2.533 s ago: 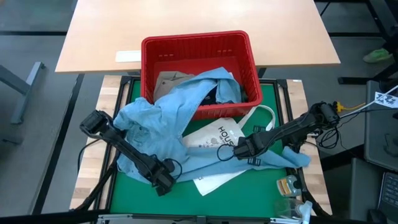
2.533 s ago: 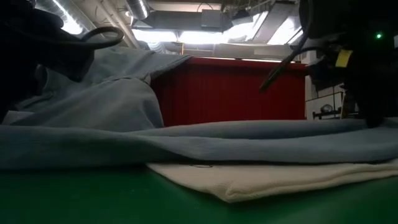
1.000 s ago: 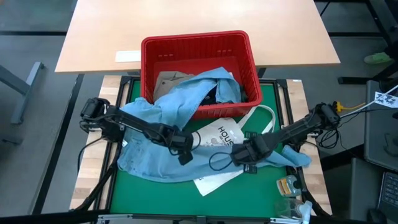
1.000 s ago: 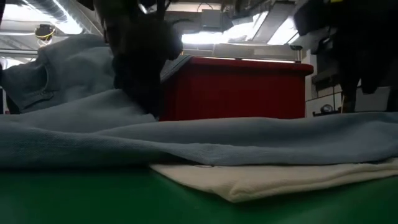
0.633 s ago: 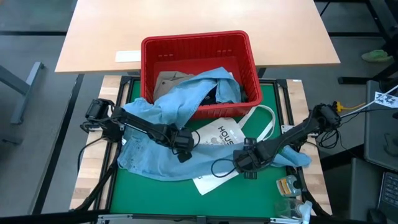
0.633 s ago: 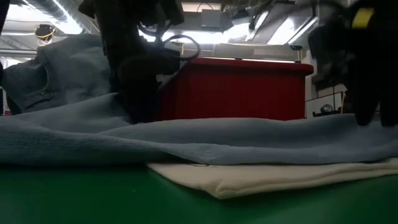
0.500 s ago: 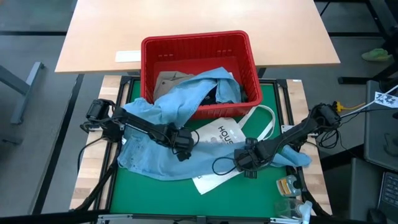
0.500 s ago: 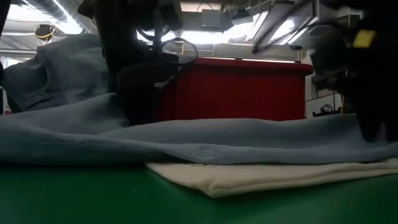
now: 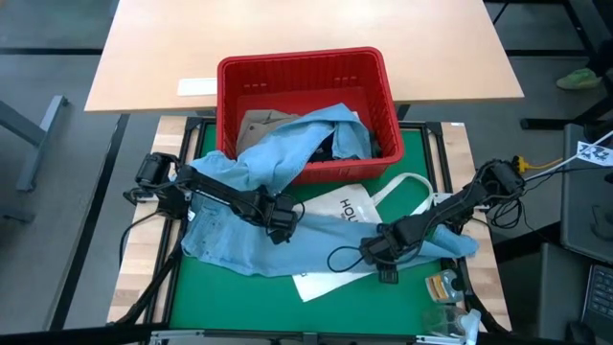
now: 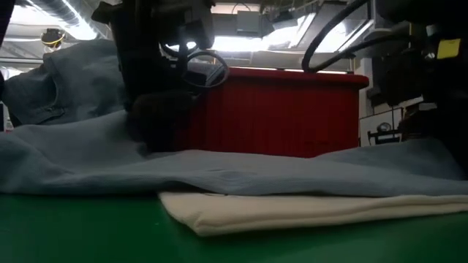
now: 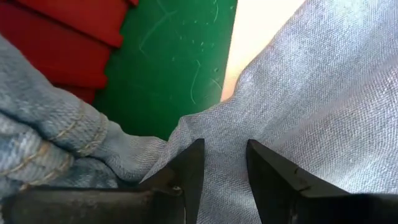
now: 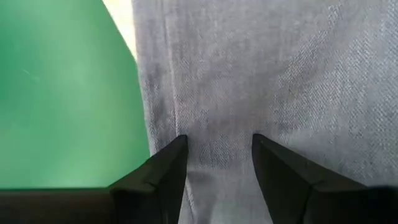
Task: Fold Laundry from Bin
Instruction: Fold the blue jeans
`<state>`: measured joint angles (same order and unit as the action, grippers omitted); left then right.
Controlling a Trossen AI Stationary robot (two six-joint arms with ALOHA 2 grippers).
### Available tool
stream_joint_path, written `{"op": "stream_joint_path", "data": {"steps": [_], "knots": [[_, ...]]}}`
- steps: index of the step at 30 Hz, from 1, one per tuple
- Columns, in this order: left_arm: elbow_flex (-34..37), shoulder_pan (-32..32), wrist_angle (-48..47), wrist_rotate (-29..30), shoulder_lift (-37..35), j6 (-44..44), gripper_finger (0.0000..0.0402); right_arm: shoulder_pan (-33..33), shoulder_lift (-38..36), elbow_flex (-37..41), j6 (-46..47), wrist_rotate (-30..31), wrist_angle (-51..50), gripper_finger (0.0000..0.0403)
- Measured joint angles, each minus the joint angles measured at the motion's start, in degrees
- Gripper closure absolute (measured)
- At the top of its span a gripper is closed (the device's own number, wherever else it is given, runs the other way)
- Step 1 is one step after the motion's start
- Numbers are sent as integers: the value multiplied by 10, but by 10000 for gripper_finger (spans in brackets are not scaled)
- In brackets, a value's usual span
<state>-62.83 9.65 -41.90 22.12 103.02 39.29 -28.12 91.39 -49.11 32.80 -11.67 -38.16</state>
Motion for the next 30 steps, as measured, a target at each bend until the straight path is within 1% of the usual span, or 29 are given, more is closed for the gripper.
{"op": "stream_joint_path", "data": {"steps": [4, 9, 12, 15, 17, 19, 24, 27, 30], "knots": [[1, 0, -3, -8, -14, -5, 286, 0, 0, -36, 0, 9, -42, 222], [1, 0, 2, -34, -54, -5, 286, 0, 0, -92, -1, 67, -121, 222], [1, 8, 17, -72, -76, -5, 286, 0, 0, -117, -1, 89, -148, 222], [1, 29, 40, -119, -82, -4, 286, 0, 0, -126, -1, 91, -146, 222], [1, 49, 57, -138, -82, -4, 286, 0, 0, -126, -1, 92, -147, 222], [1, 71, 77, -141, -78, -4, 286, 0, 0, -120, 0, 92, -142, 222], [0, 119, 112, -125, -67, 0, 286, 0, 0, -98, 1, 102, -142, 222], [1, 144, 106, -109, -55, 10, 286, 0, 0, -81, 1, 102, -140, 222], [1, 166, 95, -105, -37, 13, 286, 0, 0, -70, 1, 102, -141, 222]]}}
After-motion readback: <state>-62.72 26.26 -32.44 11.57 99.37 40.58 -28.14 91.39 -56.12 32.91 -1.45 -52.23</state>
